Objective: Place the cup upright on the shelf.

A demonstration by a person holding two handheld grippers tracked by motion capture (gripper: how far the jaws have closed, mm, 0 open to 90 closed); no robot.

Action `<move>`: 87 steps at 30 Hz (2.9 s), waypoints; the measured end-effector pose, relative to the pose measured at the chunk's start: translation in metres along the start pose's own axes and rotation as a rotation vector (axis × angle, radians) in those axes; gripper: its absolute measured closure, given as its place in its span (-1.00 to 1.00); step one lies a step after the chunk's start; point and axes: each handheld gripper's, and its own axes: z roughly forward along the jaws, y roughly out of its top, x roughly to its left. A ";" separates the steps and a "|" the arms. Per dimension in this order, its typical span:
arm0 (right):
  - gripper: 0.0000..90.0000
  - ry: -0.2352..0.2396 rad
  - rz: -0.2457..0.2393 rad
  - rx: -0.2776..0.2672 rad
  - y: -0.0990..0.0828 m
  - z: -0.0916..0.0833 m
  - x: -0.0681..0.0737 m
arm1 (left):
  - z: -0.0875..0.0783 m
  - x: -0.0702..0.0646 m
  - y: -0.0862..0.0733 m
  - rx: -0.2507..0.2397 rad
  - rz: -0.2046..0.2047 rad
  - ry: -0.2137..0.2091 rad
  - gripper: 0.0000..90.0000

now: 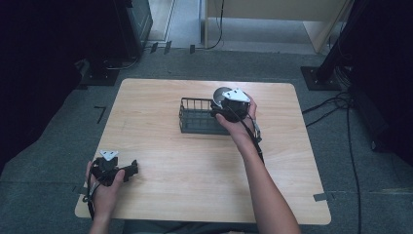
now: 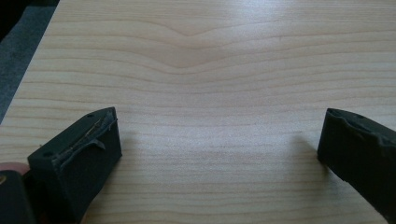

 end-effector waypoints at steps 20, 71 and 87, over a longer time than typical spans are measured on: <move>-0.60 0.033 0.021 0.140 -0.021 0.032 0.004 | 0.000 0.000 0.000 0.000 0.000 0.000 -1.00; -0.99 0.017 0.054 0.080 -0.019 -0.076 -0.034 | 0.000 0.000 0.000 -0.003 0.002 -0.001 -1.00; -0.99 -0.053 0.095 0.096 -0.061 -0.111 -0.061 | 0.000 0.000 0.000 0.000 0.004 -0.001 -1.00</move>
